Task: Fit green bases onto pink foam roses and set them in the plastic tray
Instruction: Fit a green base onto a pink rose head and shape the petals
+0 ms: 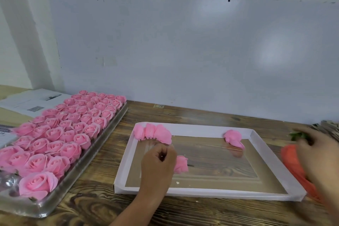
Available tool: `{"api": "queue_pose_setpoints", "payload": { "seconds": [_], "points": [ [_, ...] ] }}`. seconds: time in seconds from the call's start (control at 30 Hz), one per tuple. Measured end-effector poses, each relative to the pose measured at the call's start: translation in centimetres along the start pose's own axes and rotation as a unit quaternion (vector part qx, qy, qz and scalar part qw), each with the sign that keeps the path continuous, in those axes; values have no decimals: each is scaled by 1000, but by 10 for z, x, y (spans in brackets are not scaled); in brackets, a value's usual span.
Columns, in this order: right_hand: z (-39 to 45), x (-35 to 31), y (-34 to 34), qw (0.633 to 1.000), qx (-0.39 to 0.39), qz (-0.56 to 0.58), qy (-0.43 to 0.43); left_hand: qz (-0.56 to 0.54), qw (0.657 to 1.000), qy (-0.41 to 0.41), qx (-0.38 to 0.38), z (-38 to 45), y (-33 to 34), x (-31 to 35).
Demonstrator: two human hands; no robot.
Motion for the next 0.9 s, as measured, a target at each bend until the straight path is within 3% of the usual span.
{"api": "queue_pose_setpoints", "payload": {
  "seconds": [0.13, 0.27, 0.43, 0.53, 0.67, 0.9],
  "points": [
    [-66, -55, 62, 981, -141, 122, 48, -26, 997, -69, -15, 2, 2, -10],
    [-137, -99, 116, 953, -267, 143, 21, -40, 994, -98, -7, 3, -1, -15],
    [-173, -124, 137, 938, -292, 184, 27, -54, 995, -89, 5, 3, -3, -14],
    [-185, -131, 135, 904, -312, 277, 95, -55, 995, -84, 24, 5, -7, -16],
    [-195, -133, 132, 867, -342, 344, 116, -46, 996, -70, 39, 7, -9, -17],
    [-205, -128, 132, 847, -332, 395, 129, -46, 995, -79, 38, 7, -8, -19]
  ]
}}
Point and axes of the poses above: each hand's wrist, its own z-axis towards the middle knuckle, its own y-axis out of the palm, x = y × z, the point moved 8 cm from there along z, towards the middle knuckle, and after that the axes turned 7 degrees about x, right-handed, at the moved point
